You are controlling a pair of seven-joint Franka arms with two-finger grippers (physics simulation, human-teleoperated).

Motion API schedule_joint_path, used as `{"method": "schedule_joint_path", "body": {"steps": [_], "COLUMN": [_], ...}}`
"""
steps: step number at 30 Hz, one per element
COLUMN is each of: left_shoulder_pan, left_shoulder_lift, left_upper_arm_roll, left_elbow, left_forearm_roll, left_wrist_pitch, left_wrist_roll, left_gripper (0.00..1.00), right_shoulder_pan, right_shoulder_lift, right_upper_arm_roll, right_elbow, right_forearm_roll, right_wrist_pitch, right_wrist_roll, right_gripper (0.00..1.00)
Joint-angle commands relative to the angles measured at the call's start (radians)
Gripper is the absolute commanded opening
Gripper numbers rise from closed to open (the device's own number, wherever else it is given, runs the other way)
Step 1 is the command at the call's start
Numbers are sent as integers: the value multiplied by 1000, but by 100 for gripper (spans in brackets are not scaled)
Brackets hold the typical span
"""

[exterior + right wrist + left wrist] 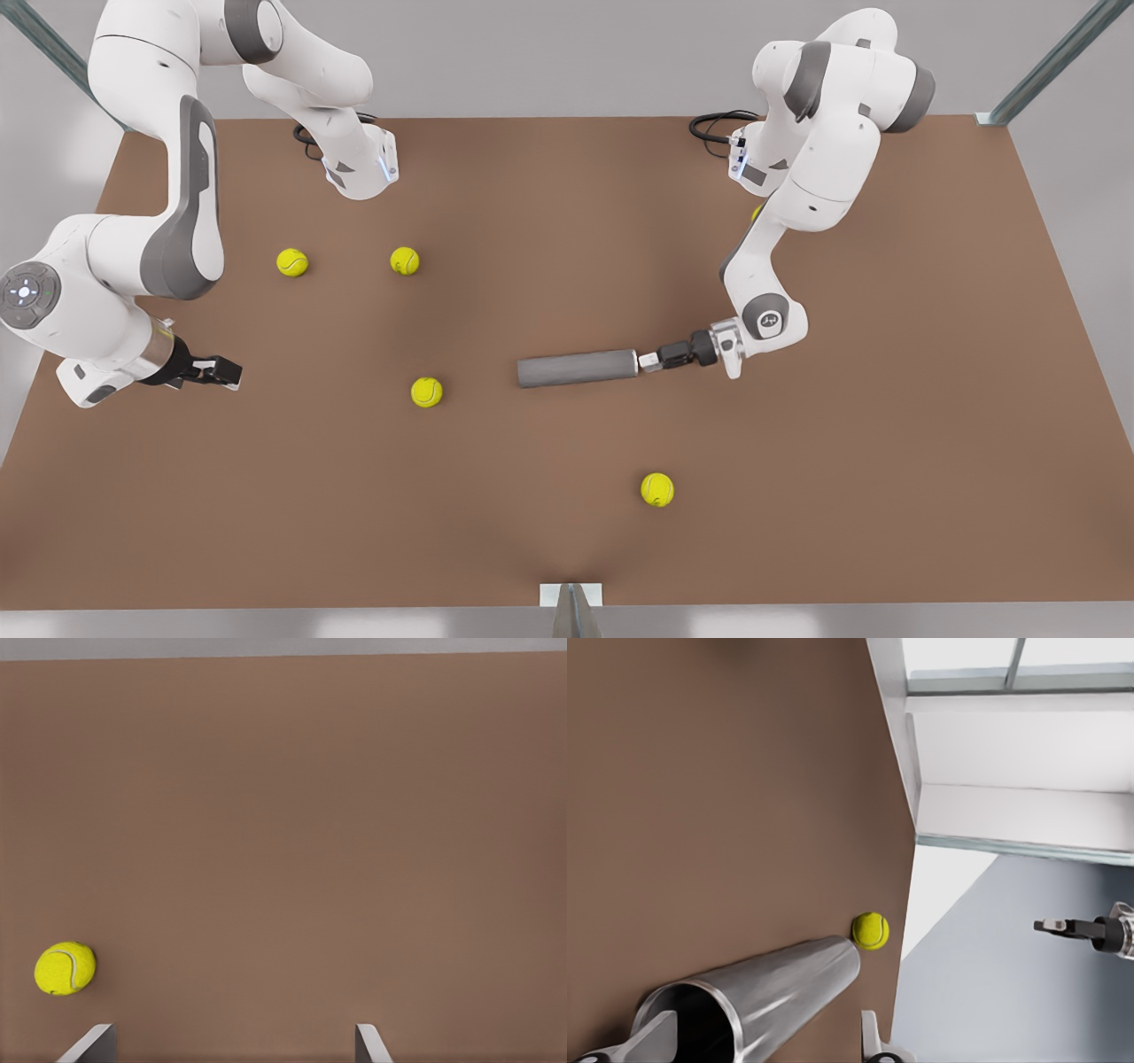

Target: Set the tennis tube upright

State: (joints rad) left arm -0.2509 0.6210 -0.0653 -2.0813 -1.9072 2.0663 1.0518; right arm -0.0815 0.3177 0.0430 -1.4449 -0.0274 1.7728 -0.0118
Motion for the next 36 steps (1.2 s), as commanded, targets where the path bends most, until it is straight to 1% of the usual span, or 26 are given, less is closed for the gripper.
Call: {"method": "schedule_joint_path", "body": {"steps": [1,6,7,9,10,11,12,13,17,20,23,30,31,32,33,34,35,36], "left_shoulder_pan": [-1,-1,-1,-4,-4,-4,-4,-4,-4,-4,5,12,12,10,10,12,10,12], "left_shoulder_lift": [0,9,16,25,29,34,36,36,34,34,31,6,5,5,5,5,6,6], "left_upper_arm_roll": [-1,-34,-41,-42,-42,-54,-61,-62,-93,-94,-94,-94,-96,-94,-94,-94,-94,-94], "left_elbow": [0,1,1,1,1,1,1,1,1,1,0,0,0,0,0,0,0,0], "left_forearm_roll": [-7,-50,-59,-59,-61,-79,-81,-81,-105,-108,-115,-116,-116,-116,-116,-116,-116,-116], "left_wrist_pitch": [-6,-6,-6,-3,-3,-3,-6,-6,-6,-6,-63,-71,-71,-71,-71,-71,-71,-69], "left_wrist_roll": [152,152,152,162,162,162,162,163,160,160,142,83,80,79,79,80,80,80], "left_gripper": [100,100,100,100,100,100,100,100,100,100,100,100,98,85,65,58,55,48], "right_shoulder_pan": [19,49,46,32,32,29,29,29,9,9,9,8,8,8,8,8,5,3], "right_shoulder_lift": [-2,-23,-32,-63,-97,-124,-169,-160,-149,-149,-149,-147,-147,-147,-147,-147,-147,-147], "right_upper_arm_roll": [0,-2,-3,-12,-12,-15,-11,-12,-14,-14,-14,-14,-12,-14,-14,-14,-14,-14], "right_elbow": [1,26,29,35,34,12,-97,-107,-111,-111,-109,-111,-111,-111,-111,-111,-111,-111], "right_forearm_roll": [1,0,1,3,-6,-6,3,15,40,40,41,43,43,43,43,43,43,43], "right_wrist_pitch": [0,-19,-72,-108,-190,-214,-47,-27,-13,-15,-13,-13,-13,-13,-13,-13,-13,-13], "right_wrist_roll": [10,7,9,7,33,38,39,39,38,36,36,33,33,30,30,27,26,24], "right_gripper": [100,100,100,100,100,96,100,100,100,100,100,100,100,100,100,100,100,100]}}
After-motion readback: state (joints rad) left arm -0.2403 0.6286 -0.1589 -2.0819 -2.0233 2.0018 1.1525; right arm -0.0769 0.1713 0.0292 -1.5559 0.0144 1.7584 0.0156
